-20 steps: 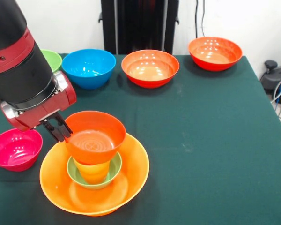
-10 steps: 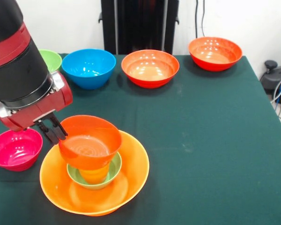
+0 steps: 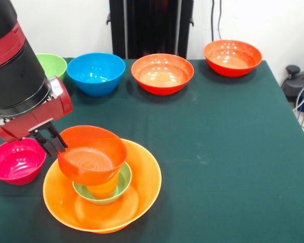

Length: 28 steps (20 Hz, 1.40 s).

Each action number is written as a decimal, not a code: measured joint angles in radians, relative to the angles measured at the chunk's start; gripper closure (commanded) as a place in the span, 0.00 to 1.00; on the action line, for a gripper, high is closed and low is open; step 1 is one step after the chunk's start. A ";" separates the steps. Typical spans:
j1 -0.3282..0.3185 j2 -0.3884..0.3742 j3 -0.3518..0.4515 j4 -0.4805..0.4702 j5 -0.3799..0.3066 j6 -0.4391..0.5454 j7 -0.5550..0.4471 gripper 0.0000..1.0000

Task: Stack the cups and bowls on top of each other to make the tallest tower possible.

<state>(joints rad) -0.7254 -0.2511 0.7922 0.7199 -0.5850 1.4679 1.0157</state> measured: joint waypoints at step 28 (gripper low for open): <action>-0.017 -0.015 -0.057 0.136 0.056 -0.033 0.000 1.00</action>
<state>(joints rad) -0.7429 -0.2657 0.7350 0.8559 -0.5294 1.4349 1.0157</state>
